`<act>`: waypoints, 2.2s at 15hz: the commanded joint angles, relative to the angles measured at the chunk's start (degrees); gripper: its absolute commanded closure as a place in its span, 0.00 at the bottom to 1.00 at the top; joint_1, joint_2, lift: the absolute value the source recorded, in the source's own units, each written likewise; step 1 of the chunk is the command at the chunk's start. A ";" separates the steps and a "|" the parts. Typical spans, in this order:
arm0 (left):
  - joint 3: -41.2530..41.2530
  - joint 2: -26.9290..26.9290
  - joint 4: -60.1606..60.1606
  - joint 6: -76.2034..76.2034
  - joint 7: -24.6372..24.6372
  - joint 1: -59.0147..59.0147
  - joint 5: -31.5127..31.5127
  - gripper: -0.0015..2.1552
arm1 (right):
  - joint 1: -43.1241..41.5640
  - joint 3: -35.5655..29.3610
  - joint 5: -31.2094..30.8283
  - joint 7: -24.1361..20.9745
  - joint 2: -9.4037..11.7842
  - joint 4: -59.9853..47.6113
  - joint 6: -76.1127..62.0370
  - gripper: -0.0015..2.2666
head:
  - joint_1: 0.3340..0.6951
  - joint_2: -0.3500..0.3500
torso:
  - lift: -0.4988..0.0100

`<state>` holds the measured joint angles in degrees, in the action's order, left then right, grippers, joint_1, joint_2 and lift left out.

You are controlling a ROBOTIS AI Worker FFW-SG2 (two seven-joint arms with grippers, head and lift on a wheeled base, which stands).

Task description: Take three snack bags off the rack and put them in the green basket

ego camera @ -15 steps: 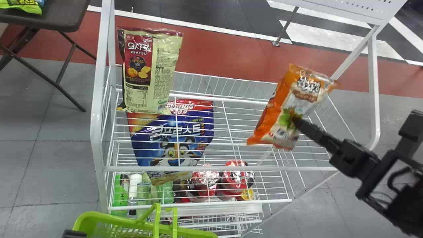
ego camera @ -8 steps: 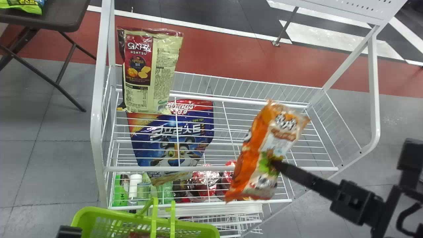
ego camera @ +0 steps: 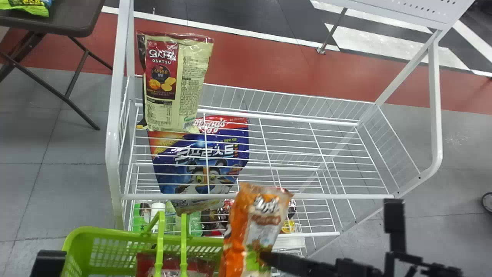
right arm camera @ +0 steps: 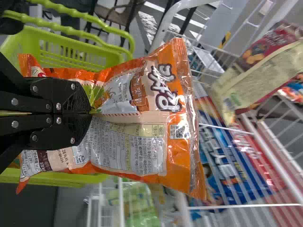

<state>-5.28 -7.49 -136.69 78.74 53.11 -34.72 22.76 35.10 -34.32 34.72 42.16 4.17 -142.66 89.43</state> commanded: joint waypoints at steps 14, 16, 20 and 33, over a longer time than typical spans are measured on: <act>-2.89 0.20 -0.60 -0.20 -0.55 -0.09 -0.79 0.89 | 0.32 14.19 2.02 4.95 1.89 13.02 0.65 0.31 | 1.00 0.00 | 0.93; -2.89 0.20 -0.51 -0.20 -0.55 -0.09 -0.79 0.89 | 0.32 10.06 3.07 6.26 1.46 13.02 0.65 0.00 | 1.00 0.00 | 0.93; -2.89 0.28 -0.60 -0.73 -0.37 -0.26 -0.79 0.89 | 0.32 2.41 5.36 6.35 1.19 11.27 0.65 0.03 | 1.00 0.00 | 0.93; -5.71 0.28 -0.60 -1.08 -1.43 -0.26 -3.16 0.89 | 7.79 11.20 -15.74 -6.04 -4.22 -3.06 -63.98 0.02 | 1.00 0.00 | 0.93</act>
<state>-10.98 -7.21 -137.38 77.66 51.67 -34.98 19.60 41.04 -29.12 24.38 38.13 0.09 -145.70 35.62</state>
